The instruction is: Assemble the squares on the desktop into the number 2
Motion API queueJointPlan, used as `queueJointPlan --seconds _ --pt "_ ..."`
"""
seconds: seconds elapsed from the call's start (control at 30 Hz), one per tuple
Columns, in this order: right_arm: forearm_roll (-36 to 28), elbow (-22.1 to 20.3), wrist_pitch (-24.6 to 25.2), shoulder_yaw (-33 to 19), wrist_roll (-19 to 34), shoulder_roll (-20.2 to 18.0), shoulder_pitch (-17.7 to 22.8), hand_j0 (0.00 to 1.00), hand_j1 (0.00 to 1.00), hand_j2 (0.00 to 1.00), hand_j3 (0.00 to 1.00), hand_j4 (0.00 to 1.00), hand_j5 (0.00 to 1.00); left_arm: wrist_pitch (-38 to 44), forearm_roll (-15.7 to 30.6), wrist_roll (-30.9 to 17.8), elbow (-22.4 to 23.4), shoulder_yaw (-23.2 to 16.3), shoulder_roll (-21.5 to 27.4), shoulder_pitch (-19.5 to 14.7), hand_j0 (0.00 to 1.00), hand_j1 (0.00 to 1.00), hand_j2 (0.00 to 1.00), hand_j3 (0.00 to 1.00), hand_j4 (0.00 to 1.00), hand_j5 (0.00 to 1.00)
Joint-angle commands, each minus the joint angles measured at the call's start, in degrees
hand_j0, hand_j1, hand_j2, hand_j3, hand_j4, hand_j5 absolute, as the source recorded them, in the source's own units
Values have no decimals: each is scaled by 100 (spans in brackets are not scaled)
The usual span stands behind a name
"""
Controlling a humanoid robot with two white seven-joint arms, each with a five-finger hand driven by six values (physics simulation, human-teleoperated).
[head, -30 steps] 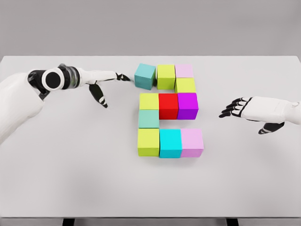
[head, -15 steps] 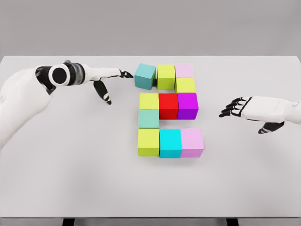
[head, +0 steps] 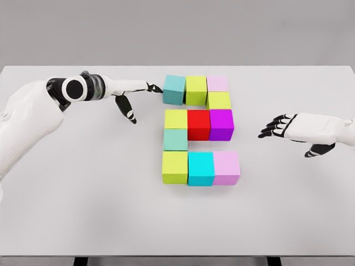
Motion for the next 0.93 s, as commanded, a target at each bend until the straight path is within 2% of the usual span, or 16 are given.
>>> queueJointPlan --seconds 0.0,0.9 --pt "-29 2 14 -2 -2 -7 0 100 100 100 100 100 100 0 16 2 -3 8 -10 0 100 100 100 100 100 100" --pt "-29 -6 14 -2 -2 -7 0 100 100 100 100 100 100 0 42 55 -108 61 157 0 100 100 100 100 100 100"
